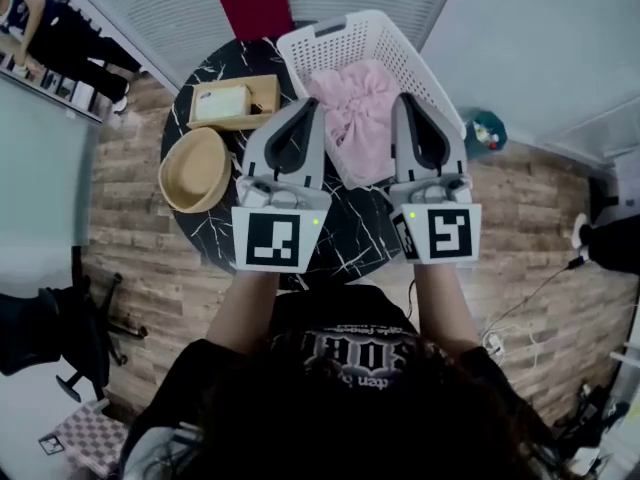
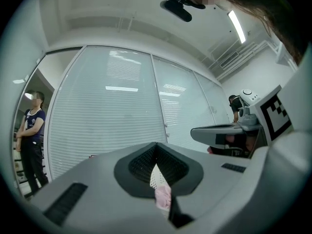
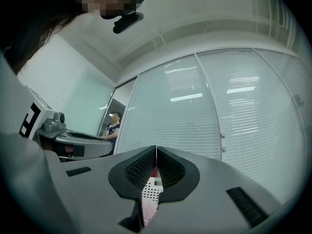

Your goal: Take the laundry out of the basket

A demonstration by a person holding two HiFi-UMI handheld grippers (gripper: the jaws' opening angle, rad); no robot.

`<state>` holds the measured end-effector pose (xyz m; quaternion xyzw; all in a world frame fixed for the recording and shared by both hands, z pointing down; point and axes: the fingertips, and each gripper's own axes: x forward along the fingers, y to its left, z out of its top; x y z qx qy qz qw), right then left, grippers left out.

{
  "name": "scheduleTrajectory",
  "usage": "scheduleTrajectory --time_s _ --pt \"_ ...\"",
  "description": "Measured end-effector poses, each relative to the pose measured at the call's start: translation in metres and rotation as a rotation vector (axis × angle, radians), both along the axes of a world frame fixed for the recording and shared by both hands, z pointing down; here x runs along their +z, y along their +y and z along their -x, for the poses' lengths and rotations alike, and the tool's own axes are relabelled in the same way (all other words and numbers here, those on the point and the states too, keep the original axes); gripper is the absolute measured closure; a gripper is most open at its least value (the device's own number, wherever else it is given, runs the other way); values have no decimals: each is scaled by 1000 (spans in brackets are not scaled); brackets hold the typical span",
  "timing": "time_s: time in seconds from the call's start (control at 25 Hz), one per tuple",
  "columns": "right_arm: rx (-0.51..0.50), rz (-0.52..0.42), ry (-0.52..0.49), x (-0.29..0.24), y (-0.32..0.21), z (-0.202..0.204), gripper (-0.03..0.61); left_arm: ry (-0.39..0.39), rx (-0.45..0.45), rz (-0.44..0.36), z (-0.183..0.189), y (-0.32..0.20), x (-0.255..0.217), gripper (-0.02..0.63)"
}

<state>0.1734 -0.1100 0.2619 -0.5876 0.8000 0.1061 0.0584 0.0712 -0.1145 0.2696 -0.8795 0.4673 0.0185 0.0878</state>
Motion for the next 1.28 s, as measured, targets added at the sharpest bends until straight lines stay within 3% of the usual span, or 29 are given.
scheduleTrajectory --time_s 0.32,0.88,1.28 --pt "-44 -2 -9 2 -5 14 551 -11 -17 -9 4 3 -1 614" --pt "7 16 34 5 -23 39 550 8 44 7 36 -15 4 614" --pt "-95 101 72 15 -62 38 548 13 -1 13 33 -35 3 614"
